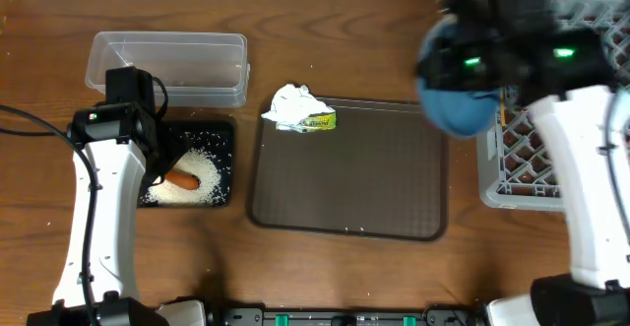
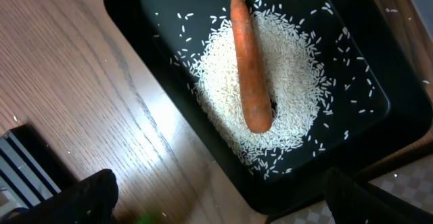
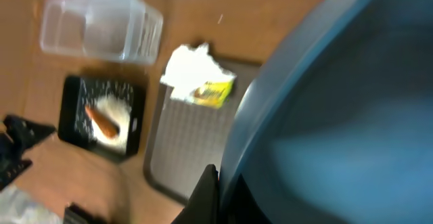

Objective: Sort waste into correct bins and load items into the dishwasher rack
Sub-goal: 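Lift the blue bowl and carry it right toward the dish rack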

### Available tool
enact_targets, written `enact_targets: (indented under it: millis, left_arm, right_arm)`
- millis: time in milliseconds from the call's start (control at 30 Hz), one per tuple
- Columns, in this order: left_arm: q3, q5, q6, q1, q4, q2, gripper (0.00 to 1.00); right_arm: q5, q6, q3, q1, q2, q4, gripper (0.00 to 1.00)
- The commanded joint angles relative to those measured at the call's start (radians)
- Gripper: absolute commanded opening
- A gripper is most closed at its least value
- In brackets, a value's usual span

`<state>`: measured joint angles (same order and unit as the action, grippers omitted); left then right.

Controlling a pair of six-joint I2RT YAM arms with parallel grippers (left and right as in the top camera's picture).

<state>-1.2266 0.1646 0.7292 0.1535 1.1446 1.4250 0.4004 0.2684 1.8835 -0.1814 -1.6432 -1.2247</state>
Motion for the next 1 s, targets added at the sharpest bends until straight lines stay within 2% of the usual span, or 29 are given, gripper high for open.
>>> enact_targets:
  millis: [0,233,467,700,967]
  left_arm:
    - [-0.013,0.02,0.005,0.003,0.003,0.0,0.99]
    - [-0.013,0.02,0.005,0.003,0.003,0.0,0.99]
    - [-0.013,0.02,0.005,0.003,0.003,0.0,0.99]
    - [-0.013,0.02,0.005,0.003,0.003,0.0,0.99]
    - [-0.013,0.019,0.005,0.003,0.003,0.0,0.99]
  right_arm:
    - [0.133,-0.145,0.012,0.148,0.008,0.003,0.01]
    - [0.159,-0.158,0.011,0.423,0.005,0.176,0.01]
    - [0.23,-0.158,-0.01,0.594,0.005,0.403,0.01]
    - [0.407,-0.152,-0.138,0.705,0.002,0.756,0.01]
    - [0.515,-0.015,-0.341,0.811,-0.07,1.255,0.01]
